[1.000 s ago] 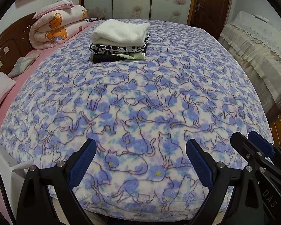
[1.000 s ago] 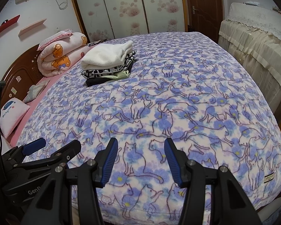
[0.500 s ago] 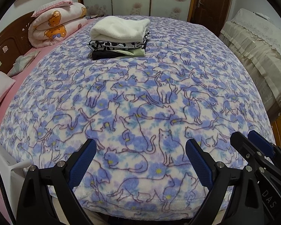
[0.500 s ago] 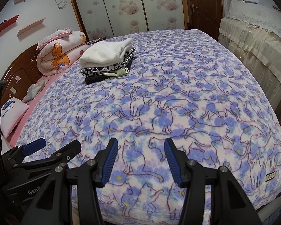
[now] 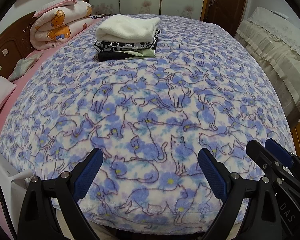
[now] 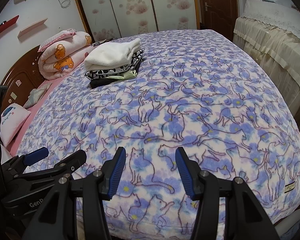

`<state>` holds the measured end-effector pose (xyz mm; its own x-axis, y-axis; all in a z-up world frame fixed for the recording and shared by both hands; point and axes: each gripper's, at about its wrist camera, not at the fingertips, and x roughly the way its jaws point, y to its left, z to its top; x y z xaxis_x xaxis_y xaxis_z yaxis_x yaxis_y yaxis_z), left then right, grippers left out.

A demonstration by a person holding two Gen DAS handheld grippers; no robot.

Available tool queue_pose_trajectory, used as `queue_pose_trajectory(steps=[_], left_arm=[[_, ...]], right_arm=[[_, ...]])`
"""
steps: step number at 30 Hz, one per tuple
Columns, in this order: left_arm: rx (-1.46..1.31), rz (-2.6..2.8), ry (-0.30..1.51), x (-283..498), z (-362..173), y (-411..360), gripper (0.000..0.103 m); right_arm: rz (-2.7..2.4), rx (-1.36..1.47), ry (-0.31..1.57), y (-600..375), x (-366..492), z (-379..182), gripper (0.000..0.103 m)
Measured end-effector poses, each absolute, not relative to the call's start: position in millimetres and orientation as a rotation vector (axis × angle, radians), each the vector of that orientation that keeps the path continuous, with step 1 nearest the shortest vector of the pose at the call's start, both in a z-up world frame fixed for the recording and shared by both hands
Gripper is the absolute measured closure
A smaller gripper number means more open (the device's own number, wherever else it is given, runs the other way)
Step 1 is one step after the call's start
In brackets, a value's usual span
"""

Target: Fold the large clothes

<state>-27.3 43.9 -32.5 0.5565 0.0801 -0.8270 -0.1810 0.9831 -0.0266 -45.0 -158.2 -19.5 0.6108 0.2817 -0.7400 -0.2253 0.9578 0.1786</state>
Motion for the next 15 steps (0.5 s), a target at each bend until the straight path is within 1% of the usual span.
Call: queue_pose_trajectory(steps=[15], left_arm=[[-0.111, 0.148, 0.982, -31.5, -38.5, 45.1, 0.008]], right_arm=[[0.293, 0.07, 0.867, -157.9, -43.7, -20.4, 0.051]])
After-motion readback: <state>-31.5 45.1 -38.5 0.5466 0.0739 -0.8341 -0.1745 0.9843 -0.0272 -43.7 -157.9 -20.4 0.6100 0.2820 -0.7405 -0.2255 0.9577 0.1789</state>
